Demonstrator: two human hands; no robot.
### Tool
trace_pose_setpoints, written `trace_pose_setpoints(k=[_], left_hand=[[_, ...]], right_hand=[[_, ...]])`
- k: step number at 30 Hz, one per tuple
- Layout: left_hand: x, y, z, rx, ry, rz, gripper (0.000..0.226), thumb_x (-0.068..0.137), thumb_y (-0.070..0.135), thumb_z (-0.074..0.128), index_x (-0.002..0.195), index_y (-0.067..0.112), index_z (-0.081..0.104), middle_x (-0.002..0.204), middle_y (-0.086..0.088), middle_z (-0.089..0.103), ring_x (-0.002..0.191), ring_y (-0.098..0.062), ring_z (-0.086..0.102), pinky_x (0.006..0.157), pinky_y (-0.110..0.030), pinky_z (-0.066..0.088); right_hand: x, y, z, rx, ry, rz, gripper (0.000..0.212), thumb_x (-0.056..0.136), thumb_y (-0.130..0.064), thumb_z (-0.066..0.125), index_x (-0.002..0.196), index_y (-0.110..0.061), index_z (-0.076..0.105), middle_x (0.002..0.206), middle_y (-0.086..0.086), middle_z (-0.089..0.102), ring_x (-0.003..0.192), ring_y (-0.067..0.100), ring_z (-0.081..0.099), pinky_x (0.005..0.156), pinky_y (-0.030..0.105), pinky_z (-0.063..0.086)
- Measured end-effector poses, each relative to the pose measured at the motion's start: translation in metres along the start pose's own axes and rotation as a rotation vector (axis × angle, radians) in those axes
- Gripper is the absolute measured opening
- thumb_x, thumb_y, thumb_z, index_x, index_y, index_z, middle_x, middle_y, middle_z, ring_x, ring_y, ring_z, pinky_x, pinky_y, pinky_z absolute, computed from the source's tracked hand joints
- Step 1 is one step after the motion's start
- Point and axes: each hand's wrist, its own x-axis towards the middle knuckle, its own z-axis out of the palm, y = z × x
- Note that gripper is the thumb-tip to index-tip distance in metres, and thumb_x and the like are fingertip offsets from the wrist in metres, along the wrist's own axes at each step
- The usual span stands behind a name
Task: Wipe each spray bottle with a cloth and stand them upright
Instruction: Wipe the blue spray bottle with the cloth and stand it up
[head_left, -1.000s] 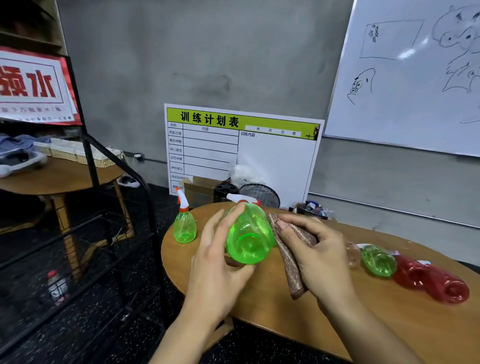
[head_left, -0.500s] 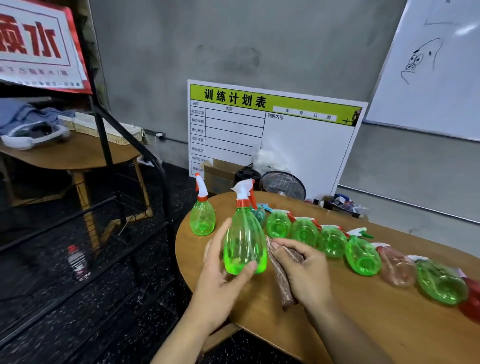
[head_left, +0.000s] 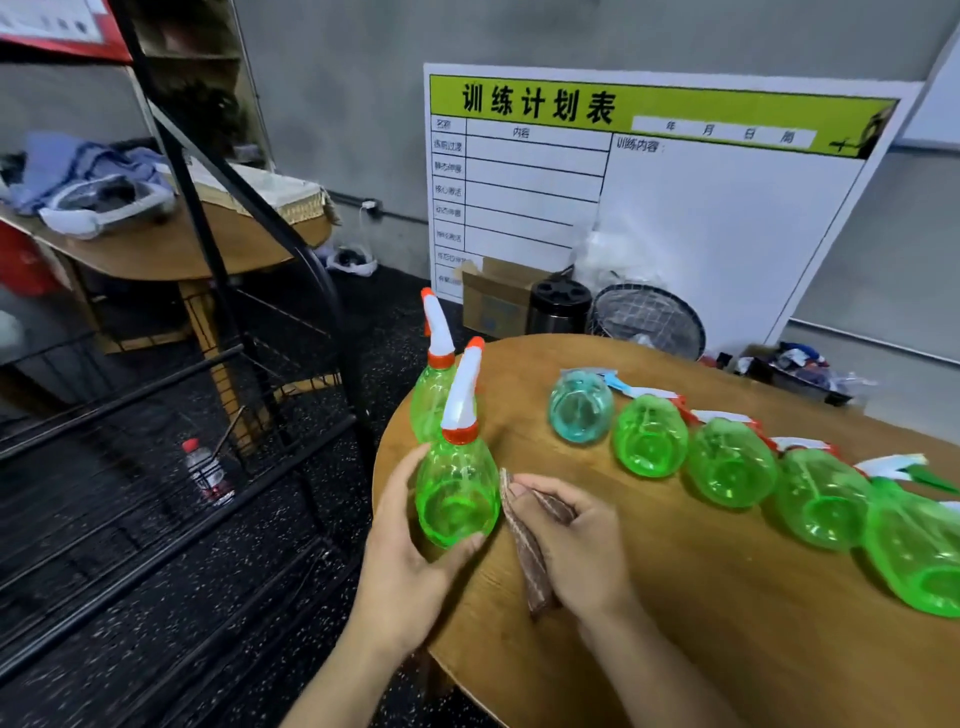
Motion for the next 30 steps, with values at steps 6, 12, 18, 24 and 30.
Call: trace_pose_setpoints(k=[6, 12, 18, 24, 30], left_hand=[[0.022, -0.02, -0.008, 0.061, 0.028, 0.018, 0.099, 0.075, -0.001, 0.092, 0.151, 0.039, 0.043, 0.143, 0.028, 0.057, 0.138, 0.0, 0.053, 0.117, -0.024, 0.042], [0.041, -0.028, -0.013, 0.081, -0.022, 0.007, 0.104, 0.079, 0.003, 0.091, 0.159, 0.037, 0.035, 0.156, 0.018, 0.051, 0.146, -0.005, 0.047, 0.124, -0.043, 0.038], [0.03, -0.017, -0.02, 0.071, -0.015, -0.032, 0.114, 0.076, 0.025, 0.095, 0.163, 0.04, 0.024, 0.163, 0.023, 0.038, 0.147, 0.01, 0.037, 0.125, -0.023, 0.032], [-0.006, 0.012, -0.024, 0.032, 0.117, -0.005, 0.1, 0.072, 0.031, 0.092, 0.157, 0.033, 0.039, 0.15, 0.023, 0.046, 0.134, 0.013, 0.046, 0.103, -0.003, 0.04], [-0.025, 0.027, -0.003, 0.127, 0.15, 0.074, 0.082, 0.075, 0.023, 0.094, 0.139, 0.044, 0.048, 0.13, 0.012, 0.058, 0.12, -0.003, 0.056, 0.099, -0.032, 0.05]], right_hand=[[0.024, 0.021, 0.021, -0.087, -0.009, -0.03, 0.012, 0.088, -0.021, 0.082, 0.098, -0.027, 0.084, 0.095, -0.013, 0.08, 0.093, 0.005, 0.075, 0.091, 0.033, 0.057], [0.038, 0.024, 0.03, -0.103, 0.004, -0.045, 0.012, 0.088, -0.023, 0.082, 0.1, -0.026, 0.084, 0.096, -0.014, 0.08, 0.096, 0.006, 0.074, 0.095, 0.038, 0.058], [0.03, 0.014, 0.015, -0.12, 0.027, -0.037, 0.01, 0.088, -0.02, 0.082, 0.096, -0.026, 0.084, 0.094, -0.016, 0.079, 0.097, 0.005, 0.074, 0.098, 0.038, 0.056], [0.007, -0.01, -0.013, -0.078, 0.059, -0.025, 0.011, 0.087, -0.019, 0.083, 0.095, -0.025, 0.083, 0.093, -0.018, 0.079, 0.095, 0.001, 0.073, 0.094, 0.029, 0.055], [-0.011, -0.023, -0.042, -0.023, 0.085, -0.04, 0.012, 0.087, -0.013, 0.082, 0.095, -0.023, 0.083, 0.09, -0.014, 0.08, 0.088, 0.002, 0.074, 0.082, 0.02, 0.051]])
